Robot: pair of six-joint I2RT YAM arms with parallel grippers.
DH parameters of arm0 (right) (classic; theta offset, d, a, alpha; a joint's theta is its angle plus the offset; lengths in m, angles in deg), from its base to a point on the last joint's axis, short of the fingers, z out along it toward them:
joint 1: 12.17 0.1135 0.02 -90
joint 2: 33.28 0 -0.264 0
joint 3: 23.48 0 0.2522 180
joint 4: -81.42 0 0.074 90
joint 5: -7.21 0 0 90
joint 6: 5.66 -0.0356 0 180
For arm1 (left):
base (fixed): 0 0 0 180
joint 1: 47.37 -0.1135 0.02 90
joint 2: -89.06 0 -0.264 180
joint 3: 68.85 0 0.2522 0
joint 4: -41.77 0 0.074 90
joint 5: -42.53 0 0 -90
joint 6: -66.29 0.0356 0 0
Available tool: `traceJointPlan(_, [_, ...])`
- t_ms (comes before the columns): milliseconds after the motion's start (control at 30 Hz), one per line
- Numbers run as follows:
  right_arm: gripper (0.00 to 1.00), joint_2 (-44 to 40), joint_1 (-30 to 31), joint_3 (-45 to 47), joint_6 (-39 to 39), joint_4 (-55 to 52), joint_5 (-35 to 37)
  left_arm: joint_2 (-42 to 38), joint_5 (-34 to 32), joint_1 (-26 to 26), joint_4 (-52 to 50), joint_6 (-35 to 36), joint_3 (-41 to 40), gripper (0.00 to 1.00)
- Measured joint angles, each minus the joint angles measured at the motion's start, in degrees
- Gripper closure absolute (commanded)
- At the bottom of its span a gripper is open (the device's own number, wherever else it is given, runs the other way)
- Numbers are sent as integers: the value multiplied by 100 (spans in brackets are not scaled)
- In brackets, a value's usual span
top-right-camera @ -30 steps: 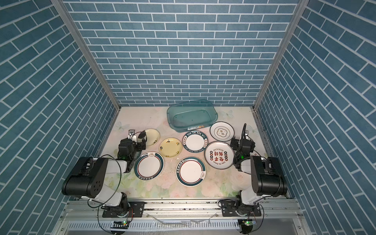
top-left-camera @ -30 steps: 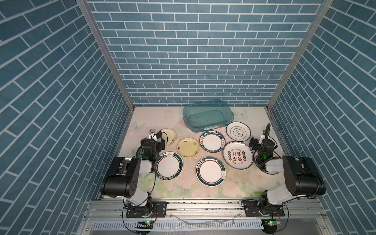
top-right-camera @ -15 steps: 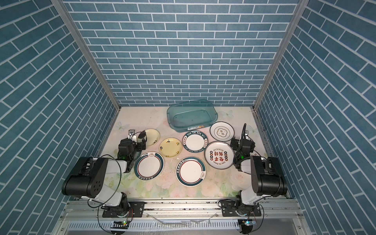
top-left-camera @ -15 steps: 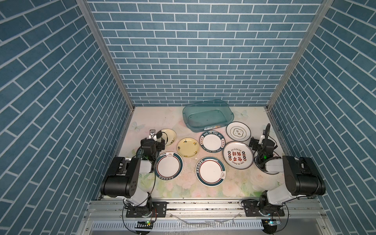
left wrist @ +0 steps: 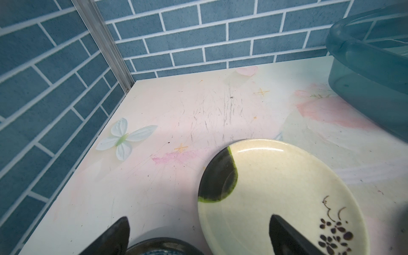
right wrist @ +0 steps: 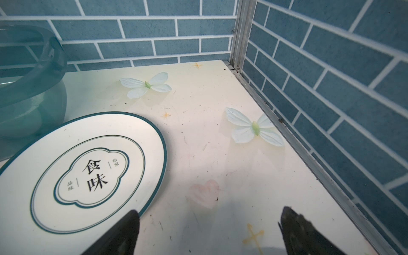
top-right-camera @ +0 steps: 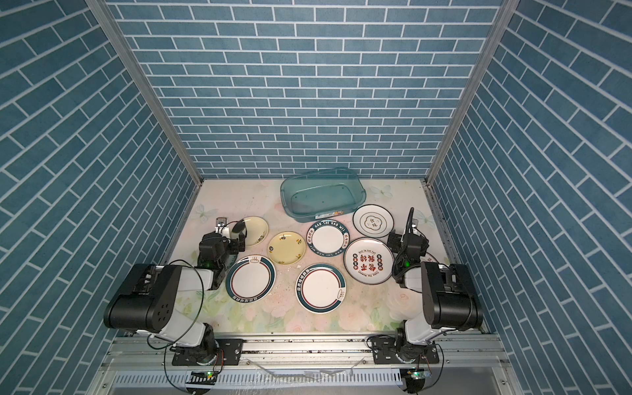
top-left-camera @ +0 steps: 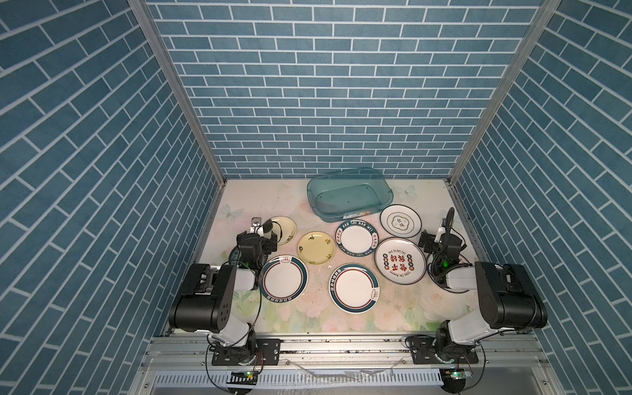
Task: Place the plates into the plastic bin on the countertop
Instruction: Pick up the plate from the middle-right of the table.
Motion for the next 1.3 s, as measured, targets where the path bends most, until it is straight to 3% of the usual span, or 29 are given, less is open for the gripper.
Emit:
traceJointPlan(267, [1,0,0,0,0,0,2,-39,-13,9,-55,2,2,0])
traceJointPlan(533, [3,-658,0,-146,-44,-894,98,-1014,-636,221,-1130,-68,402,0])
traceJointPlan(767, [4,-1484,2,-944,-529,-2763,140,-1622,-1458,706,-2437,-487,866,0])
traceJointPlan(933, [5,-1978,2,-1690,-957,-4465,-79,-1755,-1620,1051,-3381,-929,1440,0])
traceJointPlan(1133, [8,-2527,2,-2433,-1478,-6500,-1099,-1784,-1620,1626,-4529,-1451,1996,0])
traceJointPlan(1300, [9,-2804,2,-2555,-1882,-7899,-2037,-1982,-1268,1980,-5003,-2035,1991,0])
